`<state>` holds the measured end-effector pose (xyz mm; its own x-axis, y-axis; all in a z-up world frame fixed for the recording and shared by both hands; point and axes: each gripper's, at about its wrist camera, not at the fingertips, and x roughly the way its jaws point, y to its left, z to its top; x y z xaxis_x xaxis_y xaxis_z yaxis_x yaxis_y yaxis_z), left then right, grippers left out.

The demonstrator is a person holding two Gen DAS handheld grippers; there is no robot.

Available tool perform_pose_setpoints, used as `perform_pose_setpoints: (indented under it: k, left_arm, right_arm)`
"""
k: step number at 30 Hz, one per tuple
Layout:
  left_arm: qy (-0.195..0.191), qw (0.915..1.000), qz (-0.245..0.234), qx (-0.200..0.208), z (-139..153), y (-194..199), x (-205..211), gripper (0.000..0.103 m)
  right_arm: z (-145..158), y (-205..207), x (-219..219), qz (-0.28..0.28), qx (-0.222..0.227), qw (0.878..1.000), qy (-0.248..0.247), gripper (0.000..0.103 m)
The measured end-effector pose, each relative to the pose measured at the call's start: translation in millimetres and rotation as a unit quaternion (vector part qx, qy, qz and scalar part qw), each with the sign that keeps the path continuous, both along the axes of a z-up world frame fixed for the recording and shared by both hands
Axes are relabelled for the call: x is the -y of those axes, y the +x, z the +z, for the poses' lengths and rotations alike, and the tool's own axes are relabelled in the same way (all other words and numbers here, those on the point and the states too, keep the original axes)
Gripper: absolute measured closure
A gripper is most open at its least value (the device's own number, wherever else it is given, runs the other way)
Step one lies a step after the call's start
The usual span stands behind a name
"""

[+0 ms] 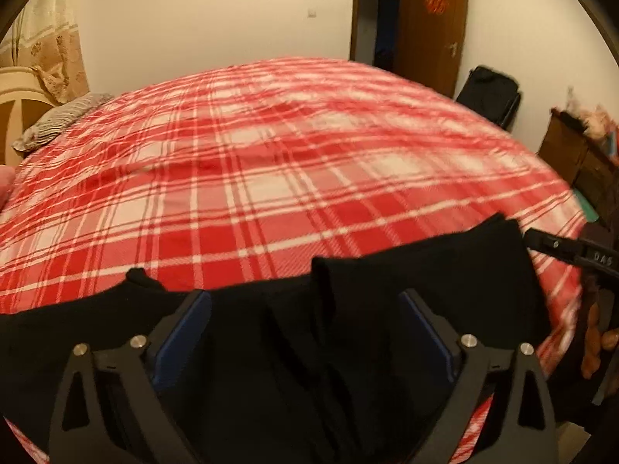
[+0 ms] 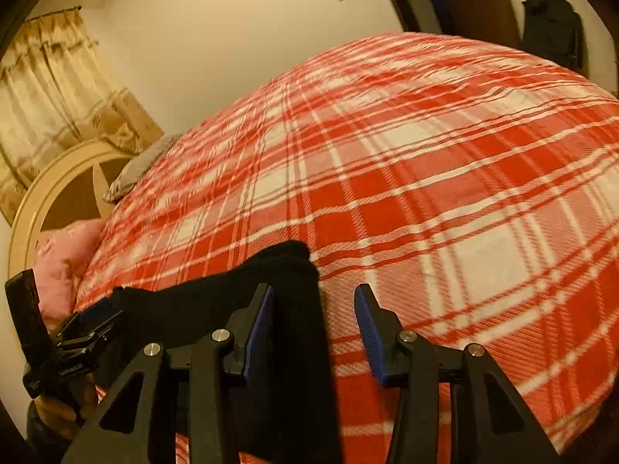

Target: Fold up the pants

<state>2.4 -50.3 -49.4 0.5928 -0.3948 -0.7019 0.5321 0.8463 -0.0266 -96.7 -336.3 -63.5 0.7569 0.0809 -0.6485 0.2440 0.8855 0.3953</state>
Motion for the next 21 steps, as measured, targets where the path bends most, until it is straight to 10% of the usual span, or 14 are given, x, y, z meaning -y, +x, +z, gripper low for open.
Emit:
perform_pose_setpoints:
  k: [5,17,21]
  left_arm:
    - [0.016,0.9997,0.011,-0.014,-8.9,0.2,-1.8,0.004]
    - [0.028,0.9993,0.014,-0.023,-25.8,2.2,3.1,0.002]
    - [0.026,0.9993,0.015,-0.02,-26.0,1.7,4.5,0.001]
  right_arm:
    - [-9.6,20.7,-9.3,0.017,-0.013,1.0,-0.009,0.089]
    - [-3.7,58.5,-19.5,0.045,-0.012,0.996,-0.073,0.092]
    - [-15.5,67.3,4.2,0.041,-0.01,0.999,0.0,0.087]
